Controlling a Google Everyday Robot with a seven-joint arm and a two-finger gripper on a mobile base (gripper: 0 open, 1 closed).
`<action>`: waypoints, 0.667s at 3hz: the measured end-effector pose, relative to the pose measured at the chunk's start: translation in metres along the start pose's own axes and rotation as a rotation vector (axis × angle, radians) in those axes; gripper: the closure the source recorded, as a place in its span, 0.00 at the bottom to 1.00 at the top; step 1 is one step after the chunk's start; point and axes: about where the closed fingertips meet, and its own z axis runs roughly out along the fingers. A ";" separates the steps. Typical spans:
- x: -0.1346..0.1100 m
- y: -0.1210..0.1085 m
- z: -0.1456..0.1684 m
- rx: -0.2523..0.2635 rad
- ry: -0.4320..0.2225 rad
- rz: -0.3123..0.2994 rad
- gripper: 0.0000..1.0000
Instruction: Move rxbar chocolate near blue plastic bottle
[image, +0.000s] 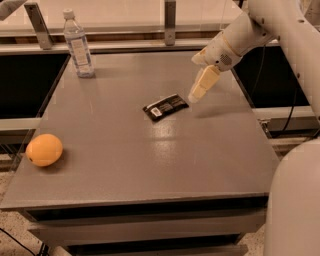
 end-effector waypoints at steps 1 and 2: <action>-0.015 0.014 0.021 -0.069 -0.050 -0.071 0.00; -0.022 0.027 0.039 -0.110 -0.055 -0.146 0.00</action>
Offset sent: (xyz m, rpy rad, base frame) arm -0.0333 0.0602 -0.0324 0.0153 -0.0259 0.2912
